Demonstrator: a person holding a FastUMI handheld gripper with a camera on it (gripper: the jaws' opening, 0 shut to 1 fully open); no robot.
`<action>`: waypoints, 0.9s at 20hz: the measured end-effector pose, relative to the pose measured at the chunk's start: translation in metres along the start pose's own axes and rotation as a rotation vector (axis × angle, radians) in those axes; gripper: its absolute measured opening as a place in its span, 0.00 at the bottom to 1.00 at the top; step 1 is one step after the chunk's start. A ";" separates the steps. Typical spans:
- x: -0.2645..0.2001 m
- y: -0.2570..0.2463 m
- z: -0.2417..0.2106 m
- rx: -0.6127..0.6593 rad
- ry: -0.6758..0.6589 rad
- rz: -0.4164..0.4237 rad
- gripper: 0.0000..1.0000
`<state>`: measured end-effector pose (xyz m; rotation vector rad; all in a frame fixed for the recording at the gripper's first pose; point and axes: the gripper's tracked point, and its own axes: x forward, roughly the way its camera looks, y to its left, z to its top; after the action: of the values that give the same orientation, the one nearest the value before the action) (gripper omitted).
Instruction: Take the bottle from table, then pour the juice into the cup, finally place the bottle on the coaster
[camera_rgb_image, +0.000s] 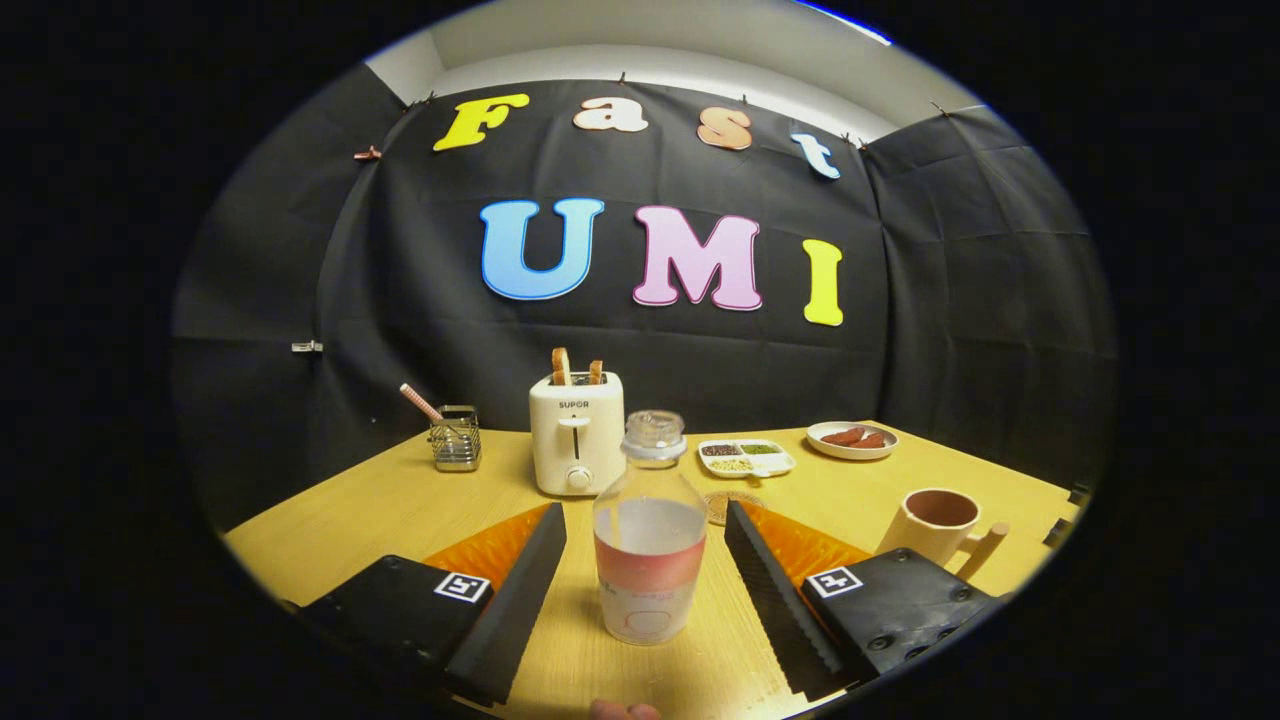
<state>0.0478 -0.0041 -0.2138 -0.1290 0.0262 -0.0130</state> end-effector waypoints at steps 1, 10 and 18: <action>0.003 0.001 -0.006 -0.004 0.003 0.000 0.98; 0.025 -0.005 -0.020 -0.015 0.017 -0.011 0.97; 0.017 -0.018 -0.012 0.052 0.069 -0.043 0.76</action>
<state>0.0640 -0.0241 -0.2238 -0.0776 0.0918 -0.0607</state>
